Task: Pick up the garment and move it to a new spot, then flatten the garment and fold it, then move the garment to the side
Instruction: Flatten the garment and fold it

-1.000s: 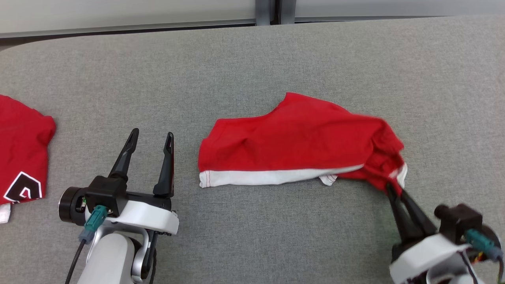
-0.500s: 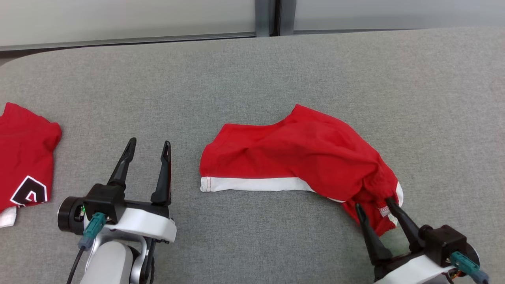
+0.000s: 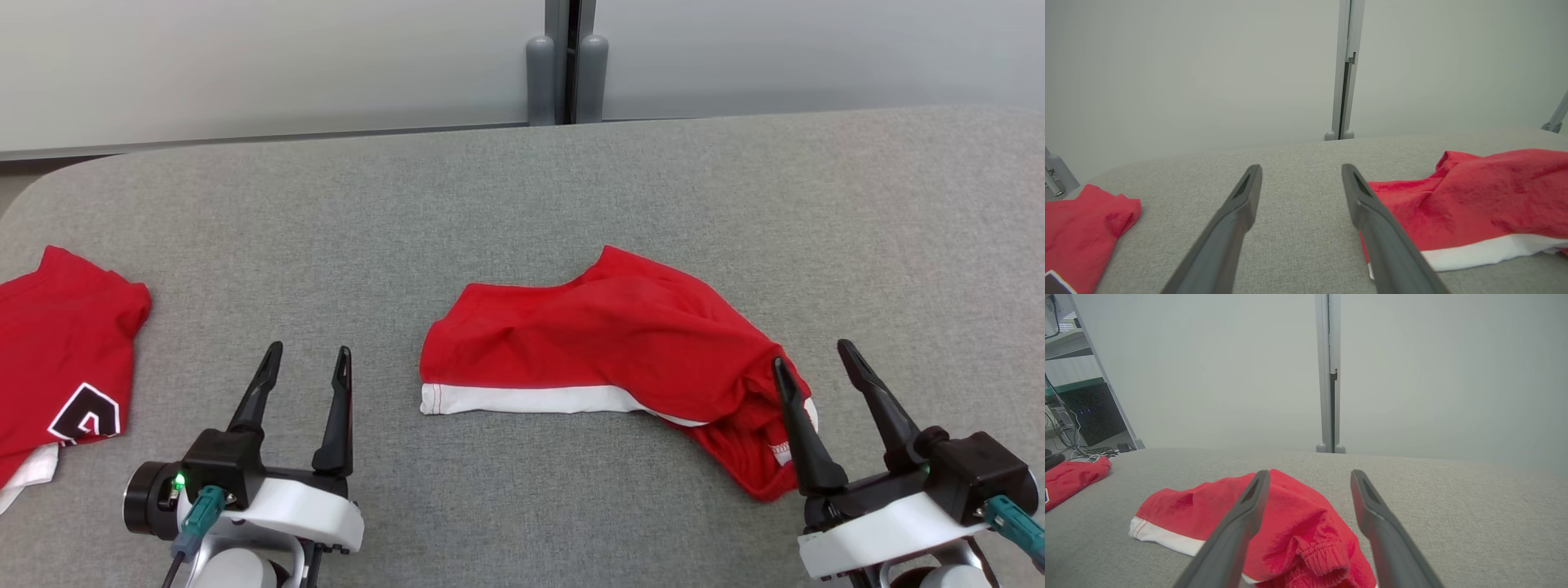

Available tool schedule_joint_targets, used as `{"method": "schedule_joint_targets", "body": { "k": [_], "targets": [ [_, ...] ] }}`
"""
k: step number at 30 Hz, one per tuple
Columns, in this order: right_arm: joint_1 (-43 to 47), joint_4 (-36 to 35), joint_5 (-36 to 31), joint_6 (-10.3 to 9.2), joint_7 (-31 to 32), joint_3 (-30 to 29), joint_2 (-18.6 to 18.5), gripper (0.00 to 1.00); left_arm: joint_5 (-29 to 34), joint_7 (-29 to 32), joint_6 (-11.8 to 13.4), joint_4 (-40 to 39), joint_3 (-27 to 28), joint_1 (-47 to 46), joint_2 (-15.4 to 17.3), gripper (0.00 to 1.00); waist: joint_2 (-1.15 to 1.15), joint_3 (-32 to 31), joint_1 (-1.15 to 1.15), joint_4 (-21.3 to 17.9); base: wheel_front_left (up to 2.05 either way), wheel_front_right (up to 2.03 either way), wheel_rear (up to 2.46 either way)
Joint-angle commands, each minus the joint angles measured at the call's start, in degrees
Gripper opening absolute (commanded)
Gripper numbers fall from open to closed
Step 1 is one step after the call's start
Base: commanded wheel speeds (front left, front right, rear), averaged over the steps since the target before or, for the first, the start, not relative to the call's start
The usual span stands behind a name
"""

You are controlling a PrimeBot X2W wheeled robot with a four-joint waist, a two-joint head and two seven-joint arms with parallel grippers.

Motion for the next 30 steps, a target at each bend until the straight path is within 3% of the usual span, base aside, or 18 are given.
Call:
{"method": "schedule_joint_targets", "body": {
  "k": [1,14,24,25,26,27,30],
  "targets": [
    [0.3,0.2,-0.6,0.00,0.3,-0.7,0.2,1.00,-0.3,0.2,0.3,-0.2,-0.1,0.5,0.4,1.00,0.00,-0.5,0.00,0.3,0.00,0.00,0.00],
    [0.9,0.3,-0.3,0.00,-0.1,-2.8,1.4,1.00,-0.5,0.8,0.7,-1.1,-0.9,1.0,0.9,1.00,0.00,-0.7,0.00,0.5,0.00,0.00,0.00],
    [1.6,6.6,2.5,0.00,1.2,-1.8,1.1,1.00,-0.8,0.7,0.9,-1.4,-1.6,-0.9,0.7,1.00,0.00,1.8,0.00,1.0,0.00,0.00,0.00],
    [1.1,7.4,2.8,0.00,1.1,-1.7,1.0,0.73,-0.9,0.6,0.9,-1.4,-1.7,-1.2,0.7,1.00,0.00,2.1,0.00,1.0,0.00,0.00,0.00],
    [0.3,7.8,2.9,0.00,0.6,-1.5,0.8,0.34,-0.9,0.6,0.9,-1.5,-1.7,-1.5,0.6,1.00,0.00,2.5,0.00,1.0,0.00,0.00,0.00],
    [-0.5,8.2,3.0,0.00,0.2,-1.2,0.7,0.02,-0.9,0.5,0.9,-1.5,-1.8,-1.7,0.6,1.00,0.00,2.8,0.00,1.0,0.00,0.00,0.00],
    [-1.8,8.5,3.1,0.00,-0.5,-0.8,0.4,0.00,-1.0,0.4,0.9,-1.4,-1.8,-1.9,0.7,1.00,0.00,3.4,0.00,1.0,0.00,0.00,0.00]
  ]
}}
